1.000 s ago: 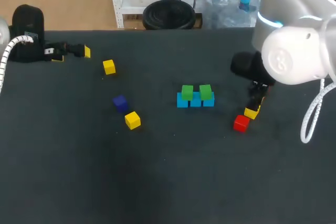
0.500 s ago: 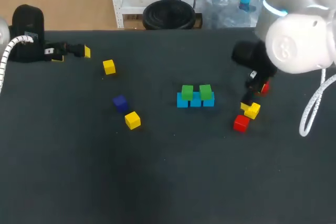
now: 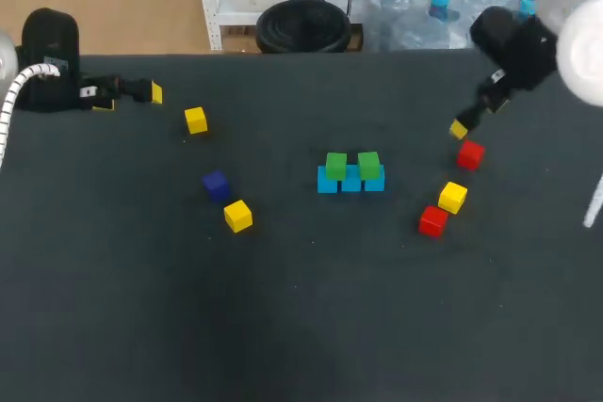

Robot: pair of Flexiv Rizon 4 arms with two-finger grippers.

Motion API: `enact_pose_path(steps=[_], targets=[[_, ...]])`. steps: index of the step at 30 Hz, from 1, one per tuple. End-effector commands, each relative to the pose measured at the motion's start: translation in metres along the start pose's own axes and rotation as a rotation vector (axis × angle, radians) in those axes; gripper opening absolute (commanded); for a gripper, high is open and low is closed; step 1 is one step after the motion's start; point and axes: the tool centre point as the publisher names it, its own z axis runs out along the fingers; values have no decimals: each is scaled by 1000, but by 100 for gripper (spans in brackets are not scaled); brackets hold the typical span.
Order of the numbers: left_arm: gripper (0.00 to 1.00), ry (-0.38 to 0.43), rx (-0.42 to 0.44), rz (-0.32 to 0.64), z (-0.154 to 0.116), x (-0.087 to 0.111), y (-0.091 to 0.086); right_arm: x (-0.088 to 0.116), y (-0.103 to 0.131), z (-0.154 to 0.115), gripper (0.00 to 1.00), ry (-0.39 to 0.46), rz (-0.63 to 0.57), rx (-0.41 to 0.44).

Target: Place the blue cubes, place green cubes on the blue cubes, place the yellow cubes on the green cubes, then place the red cubes on the yellow cubes, and place purple cube on the red cubes.

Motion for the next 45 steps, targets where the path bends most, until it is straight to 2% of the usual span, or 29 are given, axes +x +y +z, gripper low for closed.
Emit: enact_pose_path(steps=[1,5,10,16,33,34,35,36,39,41,43,45], targets=[[100,-6,11,2,0,1,2,-1,6,-10,100,-150,-28,63],[100,-6,11,2,0,1,2,-18,-2,-20,100,-189,-46,130],[100,-6,11,2,0,1,2,-27,-15,-33,100,-231,-26,172],[100,-6,11,2,0,1,2,-26,-15,-30,100,-188,-19,177],[100,-6,11,2,0,1,2,-26,-15,-30,100,-188,-19,177],[100,0,12,41,-2,1,0,-26,-15,-30,100,-188,-19,177],[100,31,1,96,-3,1,-4,-26,-15,-30,100,-188,-19,177],[100,95,-17,179,-1,2,-8,-26,-15,-30,100,-188,-19,177],[100,330,-79,409,11,13,-20,-26,-15,-30,100,-188,-19,177],[100,453,-80,471,20,22,-26,-26,-15,-30,100,-188,-19,177],[100,534,-49,514,29,33,-34,-26,-15,-30,100,-188,-19,177],[100,612,-68,582,37,46,-39,-26,-15,-30,100,-188,-19,177]])
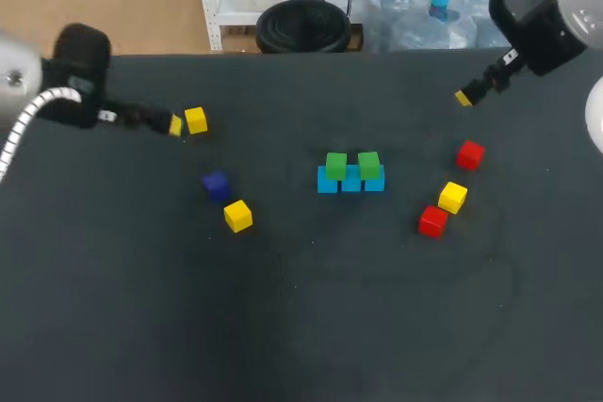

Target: Place the blue cubes, place green cubes on the blue cubes, place the yellow cubes on the green cubes, then place the red cubes on the yellow cubes, and place purple cube on the red cubes.

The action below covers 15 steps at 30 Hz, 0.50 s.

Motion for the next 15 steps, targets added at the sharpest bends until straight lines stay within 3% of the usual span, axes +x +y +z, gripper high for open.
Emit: enact_pose_path(steps=[1,5,8,15], targets=[[100,488,-54,343,27,2,-15,0,2,0,100,0,2,7],[100,554,-76,385,47,22,-32,0,2,0,100,0,2,7],[100,535,-65,362,57,31,-45,0,2,0,100,0,2,7],[100,545,-108,450,84,67,-57,0,2,0,100,0,2,7]])
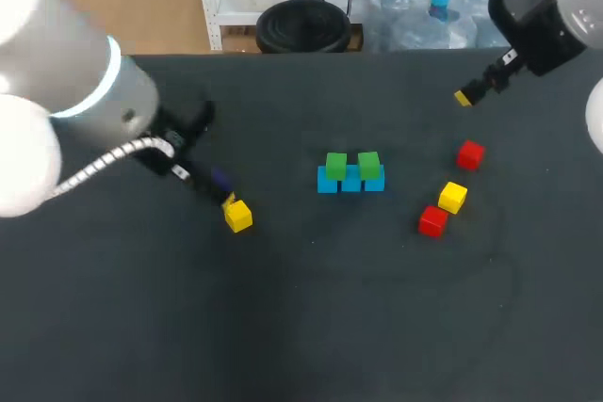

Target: Place the blue cubes, place green cubes on the blue cubes, place the yellow cubes on the green cubes, then place the red cubes on the yellow cubes, and place purple cube on the red cubes.

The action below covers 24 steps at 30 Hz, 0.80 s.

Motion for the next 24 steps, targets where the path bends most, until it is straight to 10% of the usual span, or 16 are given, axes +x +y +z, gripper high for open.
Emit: enact_pose_path(steps=[1,24], targets=[[100,219,-62,138,26,-2,-10,1,1,0,100,0,1,6],[99,232,-3,271,68,-11,-13,1,1,0,100,0,1,6]])
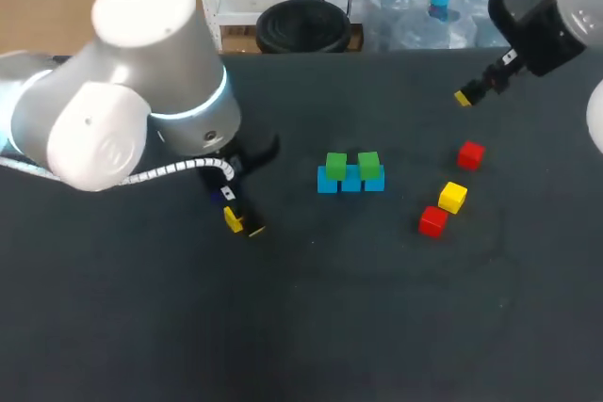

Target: Place the blue cubes, place green cubes on the blue cubes, place the yellow cubes on the green cubes, then place the red cubes on the yellow cubes, and place purple cube on the red cubes.

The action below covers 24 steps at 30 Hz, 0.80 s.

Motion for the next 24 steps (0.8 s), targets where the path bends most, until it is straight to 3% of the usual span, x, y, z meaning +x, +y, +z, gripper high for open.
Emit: enact_pose_path(steps=[1,2,3,5,6,7,16,24], targets=[[90,23,17,2,7,-3,6,1,1,0,100,-1,1,5],[71,25,20,2,8,-2,7,1,1,0,100,-1,1,5],[59,26,21,2,9,-1,7,1,1,0,100,-1,1,5],[45,33,27,2,11,1,8,1,1,0,100,-1,1,5],[29,36,28,2,12,2,9,1,1,0,100,-1,1,5],[0,37,28,3,12,2,9,1,1,0,100,-1,1,5],[0,51,44,73,-7,2,9,1,1,0,100,-1,1,5],[0,34,86,246,-54,-27,3,1,1,0,100,-1,1,5]])
